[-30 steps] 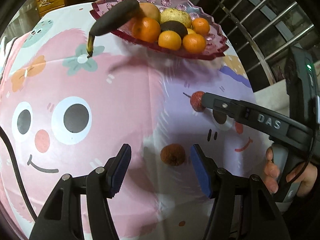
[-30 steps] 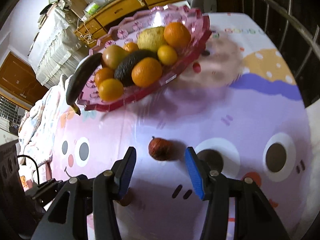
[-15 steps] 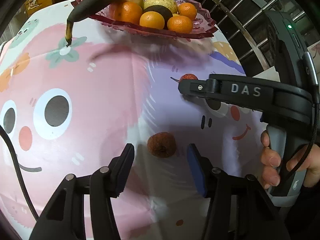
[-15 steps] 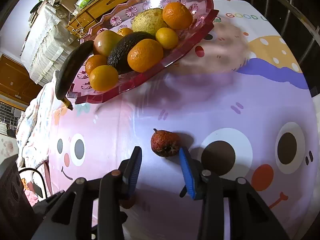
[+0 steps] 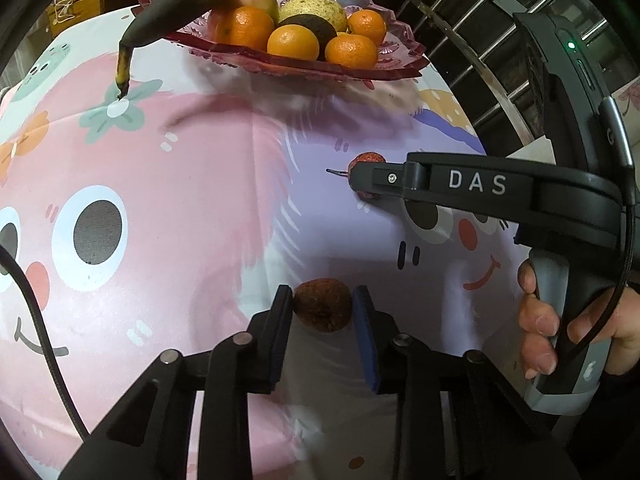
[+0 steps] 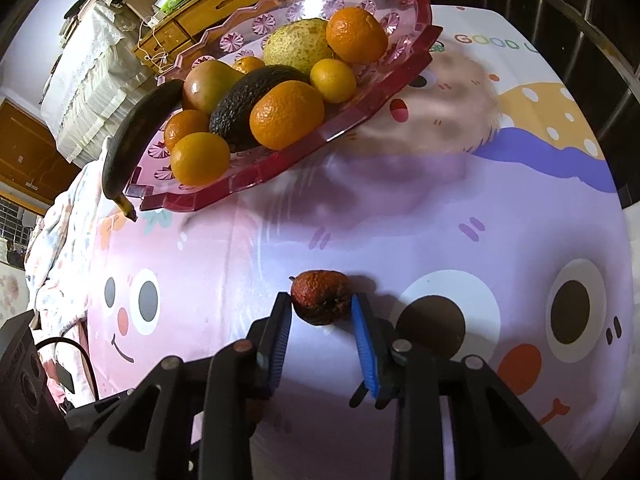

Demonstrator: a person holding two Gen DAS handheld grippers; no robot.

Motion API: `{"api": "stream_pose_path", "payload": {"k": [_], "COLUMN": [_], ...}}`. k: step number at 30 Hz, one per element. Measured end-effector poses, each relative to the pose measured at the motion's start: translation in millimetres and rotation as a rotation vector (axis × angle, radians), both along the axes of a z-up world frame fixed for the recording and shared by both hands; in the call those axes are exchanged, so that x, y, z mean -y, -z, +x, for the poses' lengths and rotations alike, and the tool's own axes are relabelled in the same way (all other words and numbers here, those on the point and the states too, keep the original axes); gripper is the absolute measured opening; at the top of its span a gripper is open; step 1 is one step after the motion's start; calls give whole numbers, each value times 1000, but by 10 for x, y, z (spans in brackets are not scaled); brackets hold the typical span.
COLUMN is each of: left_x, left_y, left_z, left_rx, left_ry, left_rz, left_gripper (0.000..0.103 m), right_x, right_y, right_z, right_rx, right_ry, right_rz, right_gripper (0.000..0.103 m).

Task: Organize fruits
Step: 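Carry the lychee into the pink bowl and open the right tool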

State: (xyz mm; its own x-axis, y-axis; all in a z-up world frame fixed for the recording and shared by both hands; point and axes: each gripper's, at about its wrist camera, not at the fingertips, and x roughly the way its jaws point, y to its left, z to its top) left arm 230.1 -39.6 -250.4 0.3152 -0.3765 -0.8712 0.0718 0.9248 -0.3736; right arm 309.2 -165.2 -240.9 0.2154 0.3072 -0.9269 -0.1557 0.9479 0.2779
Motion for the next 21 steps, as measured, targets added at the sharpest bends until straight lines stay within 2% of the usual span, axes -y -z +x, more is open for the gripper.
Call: {"api": "stream_pose_path", "payload": {"k": [9,15,21], "left_x": [-174,-294,-294], "left_y": [-119,-408,-752], "left_z": [15,84,218], "left_rx": [29,97,198], "left_ry": [-66,-105,-113], "left_rz": [-24,-48,-92], "left_gripper": [27,27,27], "right_x": [-10,31,137], "right_y": [-34,-212,-519], "right_z": [4,0,27], "right_rx": [-9,6,70], "right_ry": [-34,-63,-84], "right_rz": [7,21,52], "right_gripper": [29,29,29]}}
